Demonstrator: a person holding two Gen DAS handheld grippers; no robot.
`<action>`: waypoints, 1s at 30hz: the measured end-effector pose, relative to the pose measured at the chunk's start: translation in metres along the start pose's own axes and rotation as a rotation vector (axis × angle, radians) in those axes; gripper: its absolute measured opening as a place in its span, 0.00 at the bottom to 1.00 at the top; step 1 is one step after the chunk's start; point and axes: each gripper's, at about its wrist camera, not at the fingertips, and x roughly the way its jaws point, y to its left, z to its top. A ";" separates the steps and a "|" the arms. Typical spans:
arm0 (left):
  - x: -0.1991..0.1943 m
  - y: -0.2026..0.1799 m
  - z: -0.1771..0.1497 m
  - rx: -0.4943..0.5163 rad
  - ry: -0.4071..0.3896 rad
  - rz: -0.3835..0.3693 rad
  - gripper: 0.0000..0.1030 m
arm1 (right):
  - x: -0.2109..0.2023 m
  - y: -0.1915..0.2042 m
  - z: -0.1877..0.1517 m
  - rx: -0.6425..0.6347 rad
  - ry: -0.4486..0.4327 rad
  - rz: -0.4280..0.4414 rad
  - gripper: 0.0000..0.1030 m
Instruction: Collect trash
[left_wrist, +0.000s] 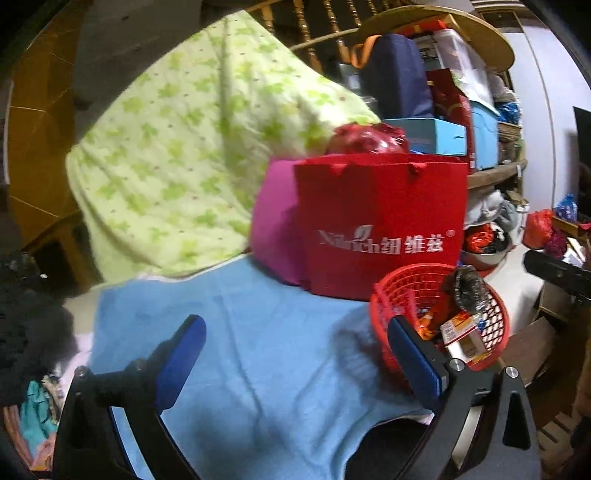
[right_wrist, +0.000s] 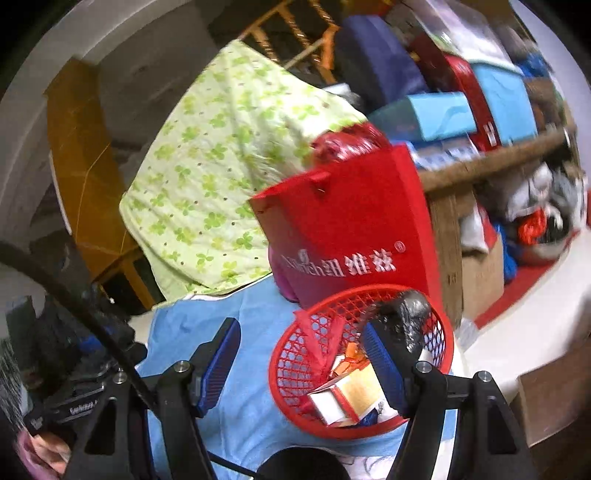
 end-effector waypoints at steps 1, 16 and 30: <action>-0.005 0.003 -0.001 0.001 -0.005 0.019 0.96 | -0.005 0.008 0.000 -0.022 -0.009 -0.012 0.71; -0.069 0.037 -0.004 -0.054 -0.016 0.136 0.96 | -0.059 0.067 -0.009 -0.115 -0.019 0.008 0.71; -0.108 0.067 -0.006 -0.135 -0.053 0.211 0.97 | -0.061 0.112 -0.019 -0.153 -0.017 0.047 0.75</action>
